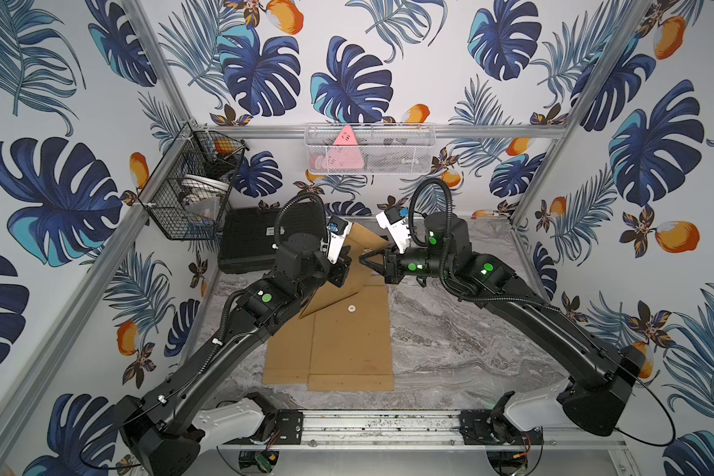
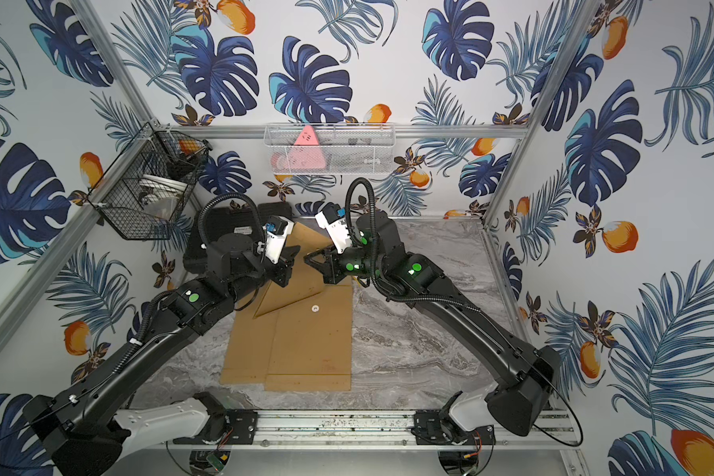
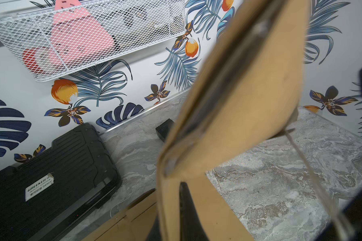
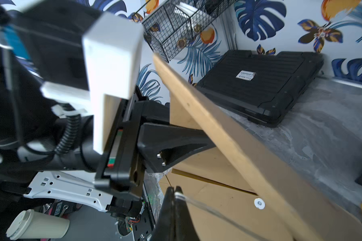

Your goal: Open the file bag

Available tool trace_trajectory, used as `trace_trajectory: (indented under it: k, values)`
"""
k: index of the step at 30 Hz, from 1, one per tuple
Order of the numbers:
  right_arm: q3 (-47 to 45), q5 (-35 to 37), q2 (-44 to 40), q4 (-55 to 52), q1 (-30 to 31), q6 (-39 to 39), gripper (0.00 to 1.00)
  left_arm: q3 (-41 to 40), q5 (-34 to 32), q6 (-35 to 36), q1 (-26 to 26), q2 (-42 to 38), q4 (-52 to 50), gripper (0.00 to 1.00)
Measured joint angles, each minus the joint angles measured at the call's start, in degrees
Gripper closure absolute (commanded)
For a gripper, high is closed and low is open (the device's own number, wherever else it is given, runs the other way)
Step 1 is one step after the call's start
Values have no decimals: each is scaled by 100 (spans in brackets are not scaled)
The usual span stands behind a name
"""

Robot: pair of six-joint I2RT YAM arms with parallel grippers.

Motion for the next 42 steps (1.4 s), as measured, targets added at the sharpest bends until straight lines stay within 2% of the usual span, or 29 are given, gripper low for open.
trace_trajectory:
  k: [8,20,34,42]
  values:
    - [92,1185,-278,-136,4,-177,100,44,179,153,-2,-162,-162,100]
    - [-15,2400,-667,-352,-2,-457,100,87,457,330,0,-348,-597,100]
    - [203,2771,-726,-815,-76,-739,100,264,1062,448,-2,-525,-1108,100]
    - [164,2957,-684,-1032,-146,-933,100,240,1300,258,-2,-621,-1110,100]
